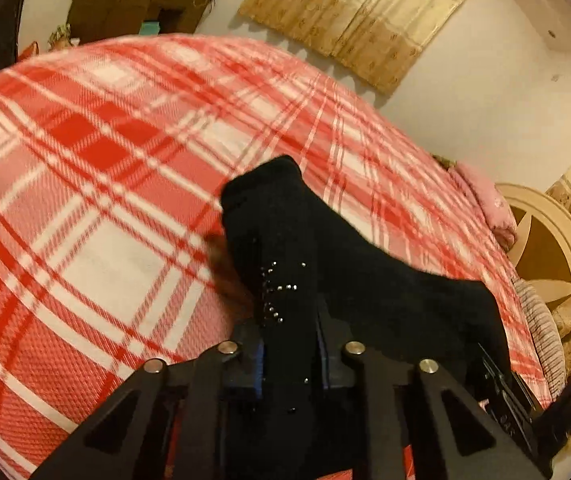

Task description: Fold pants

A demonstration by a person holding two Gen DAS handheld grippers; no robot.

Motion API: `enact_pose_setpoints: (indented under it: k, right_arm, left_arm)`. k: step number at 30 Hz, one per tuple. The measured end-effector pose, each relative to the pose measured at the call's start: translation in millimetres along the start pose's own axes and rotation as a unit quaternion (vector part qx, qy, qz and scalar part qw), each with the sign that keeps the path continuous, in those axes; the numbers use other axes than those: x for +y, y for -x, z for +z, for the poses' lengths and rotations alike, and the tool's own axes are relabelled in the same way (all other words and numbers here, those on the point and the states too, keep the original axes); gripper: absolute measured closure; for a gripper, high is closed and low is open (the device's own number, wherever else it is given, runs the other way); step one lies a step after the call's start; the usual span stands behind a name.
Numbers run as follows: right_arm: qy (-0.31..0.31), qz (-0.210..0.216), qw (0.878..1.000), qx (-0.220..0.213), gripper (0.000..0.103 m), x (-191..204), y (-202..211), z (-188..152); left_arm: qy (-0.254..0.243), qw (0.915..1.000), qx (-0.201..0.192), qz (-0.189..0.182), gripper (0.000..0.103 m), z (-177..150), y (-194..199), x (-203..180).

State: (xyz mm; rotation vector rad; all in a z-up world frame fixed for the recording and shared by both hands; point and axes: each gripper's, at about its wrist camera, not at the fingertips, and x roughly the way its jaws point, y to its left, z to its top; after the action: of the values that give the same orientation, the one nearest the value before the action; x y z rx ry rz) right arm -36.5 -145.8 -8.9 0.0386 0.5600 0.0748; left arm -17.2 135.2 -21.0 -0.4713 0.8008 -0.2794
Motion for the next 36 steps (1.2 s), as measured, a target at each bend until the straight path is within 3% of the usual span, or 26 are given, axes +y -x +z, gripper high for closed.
enact_pose_setpoints:
  k: [7,10,12,15,16,17,18,20,23,24,25,26,27,28,32,36]
  right_arm:
    - [0.04,0.015,0.998,-0.051,0.075,31,25,25]
    - [0.047,0.032,0.996,-0.073,0.075,44,24,41]
    - [0.041,0.043,0.996,-0.072,0.075,50,11,48]
    - [0.035,0.058,0.997,-0.035,0.073,56,-25,48]
    - [0.038,0.062,0.997,-0.018,0.071,58,-36,45]
    - [0.045,0.058,0.997,0.01,0.057,59,-54,38]
    - [0.05,0.049,0.997,0.027,0.049,58,-64,32]
    - [0.034,0.053,0.998,0.026,0.025,46,-63,22]
    - [-0.004,0.055,0.998,0.004,0.019,21,-41,26]
    - [-0.009,0.053,0.998,-0.012,0.02,17,-30,28]
    - [-0.008,0.044,0.998,-0.036,0.029,12,-16,30]
    - [-0.001,0.03,0.998,-0.061,0.053,12,-4,33]
    - [0.009,0.019,0.997,-0.076,0.068,13,4,37]
    - [0.02,0.009,0.997,-0.08,0.091,15,8,42]
    - [0.019,0.041,0.997,-0.056,0.092,28,-15,67]
    - [0.032,0.068,0.997,-0.019,0.092,54,-51,71]
  left_arm:
    - [-0.045,0.9971,-0.057,0.021,0.089,47,29,-8]
    - [-0.074,0.9919,-0.087,0.056,0.088,64,41,-8]
    - [-0.088,0.9902,-0.075,0.079,0.088,71,34,-4]
    - [-0.103,0.985,-0.027,0.136,0.087,67,2,10]
    - [-0.101,0.9816,-0.003,0.162,0.085,62,-11,18]
    - [-0.095,0.981,0.009,0.169,0.078,59,-16,25]
    - [-0.088,0.9817,0.01,0.168,0.076,56,-17,30]
    - [-0.077,0.9834,-0.001,0.164,0.069,54,-11,37]
    - [-0.085,0.9771,-0.026,0.194,0.067,59,11,34]
    - [-0.097,0.9707,-0.05,0.214,0.067,61,23,30]
    - [-0.106,0.9639,-0.074,0.233,0.067,64,34,27]
    - [-0.111,0.9597,-0.089,0.242,0.066,67,40,24]
    - [-0.115,0.9568,-0.105,0.245,0.066,71,47,18]
    - [-0.122,0.9574,-0.115,0.235,0.066,75,50,12]
    - [-0.146,0.9625,-0.112,0.2,0.066,80,31,-6]
    - [-0.128,0.9693,-0.062,0.201,0.066,66,-14,3]
